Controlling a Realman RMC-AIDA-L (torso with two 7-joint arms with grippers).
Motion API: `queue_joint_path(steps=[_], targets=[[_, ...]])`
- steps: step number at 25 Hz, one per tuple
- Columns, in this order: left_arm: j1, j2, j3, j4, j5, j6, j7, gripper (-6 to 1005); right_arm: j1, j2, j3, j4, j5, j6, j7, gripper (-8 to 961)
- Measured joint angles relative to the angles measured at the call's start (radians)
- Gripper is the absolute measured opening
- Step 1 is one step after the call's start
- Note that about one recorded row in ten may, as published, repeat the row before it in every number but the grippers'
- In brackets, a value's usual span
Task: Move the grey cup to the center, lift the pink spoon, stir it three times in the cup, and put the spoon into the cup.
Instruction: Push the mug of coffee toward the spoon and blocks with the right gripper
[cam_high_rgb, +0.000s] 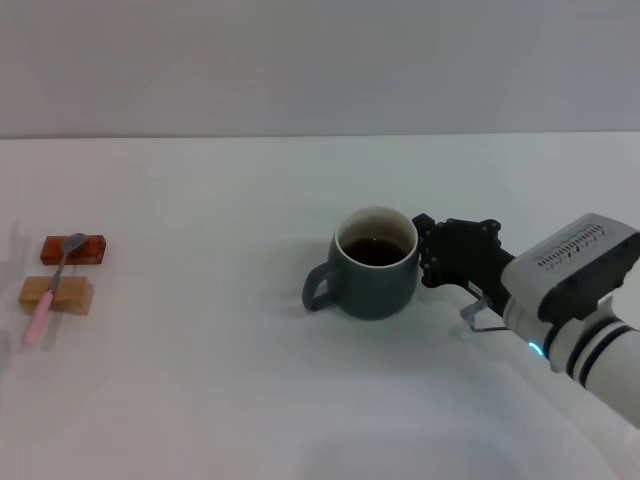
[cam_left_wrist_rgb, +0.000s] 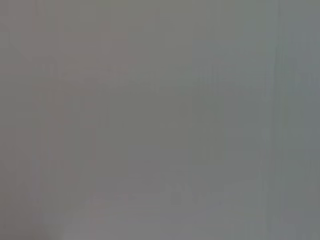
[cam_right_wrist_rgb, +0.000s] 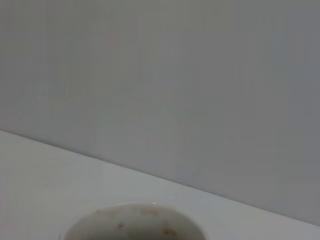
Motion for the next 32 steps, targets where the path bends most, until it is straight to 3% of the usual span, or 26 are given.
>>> queue_joint_path(steps=[32], targets=[[0.04,0.002,0.025,-0.001,0.0,-0.001,-0.029,815,0.045,0.003,0.026,0.14,-0.002,0.115,0.0,0]])
